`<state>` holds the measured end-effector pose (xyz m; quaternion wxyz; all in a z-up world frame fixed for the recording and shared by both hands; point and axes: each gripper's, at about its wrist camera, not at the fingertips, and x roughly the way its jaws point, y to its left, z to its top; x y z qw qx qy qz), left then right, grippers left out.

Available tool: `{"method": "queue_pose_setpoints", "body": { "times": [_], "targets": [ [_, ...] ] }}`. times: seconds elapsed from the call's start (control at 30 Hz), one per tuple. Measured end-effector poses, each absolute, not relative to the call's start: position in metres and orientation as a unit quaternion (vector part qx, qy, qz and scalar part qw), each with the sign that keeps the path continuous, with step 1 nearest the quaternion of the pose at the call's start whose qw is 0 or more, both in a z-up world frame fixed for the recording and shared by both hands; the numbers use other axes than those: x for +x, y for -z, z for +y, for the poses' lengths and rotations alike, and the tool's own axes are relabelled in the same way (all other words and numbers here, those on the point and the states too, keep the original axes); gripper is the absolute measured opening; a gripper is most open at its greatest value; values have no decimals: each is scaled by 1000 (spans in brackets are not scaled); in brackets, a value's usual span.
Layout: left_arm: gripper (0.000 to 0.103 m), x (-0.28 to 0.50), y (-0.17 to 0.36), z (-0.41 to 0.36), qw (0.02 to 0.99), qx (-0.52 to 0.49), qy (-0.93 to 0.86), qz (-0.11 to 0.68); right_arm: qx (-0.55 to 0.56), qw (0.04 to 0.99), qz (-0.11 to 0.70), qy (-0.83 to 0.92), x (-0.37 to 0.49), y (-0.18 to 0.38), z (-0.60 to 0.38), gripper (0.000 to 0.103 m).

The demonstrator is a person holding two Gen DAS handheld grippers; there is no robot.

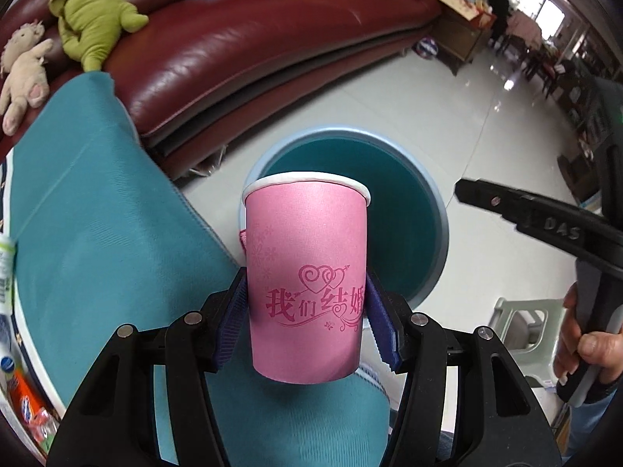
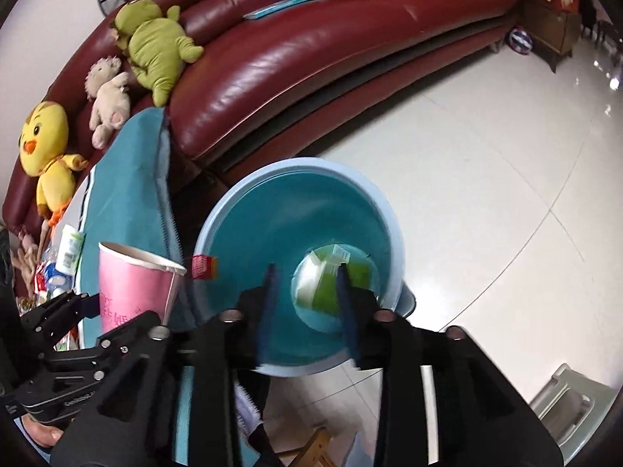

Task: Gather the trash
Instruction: 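Open the left tool to drop the pink cup into the bin, then grasp the white-green medicine box and leaflet with the right tool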

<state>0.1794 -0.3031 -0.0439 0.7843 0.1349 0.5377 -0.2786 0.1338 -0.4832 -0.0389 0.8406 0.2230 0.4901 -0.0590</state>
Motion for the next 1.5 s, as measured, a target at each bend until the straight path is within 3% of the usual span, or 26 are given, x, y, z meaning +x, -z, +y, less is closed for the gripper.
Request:
{"method": "queue_pose_setpoints", "body": {
  "times": [0.1, 0.27, 0.37, 0.63, 0.83, 1.5],
  "targets": [
    [58, 189, 55, -316, 777, 142, 278, 547, 226, 840, 487, 78, 136, 41, -494, 60],
    [65, 199, 67, -331, 772, 148, 270, 556, 229, 835, 492, 91, 136, 45, -507, 69],
    [79, 201, 69, -334, 780, 154, 252, 552, 232, 831, 496, 96, 138, 47, -511, 74],
    [82, 198, 63, -313, 787, 137, 237, 554, 230, 823, 510, 94, 145, 50, -507, 77],
    [82, 193, 56, -285, 792, 122, 224, 555, 218, 821, 522, 75, 150, 46, -483, 84],
    [82, 158, 0, -93, 843, 43, 119, 522, 143, 827, 544, -27, 173, 7, -334, 84]
  ]
}}
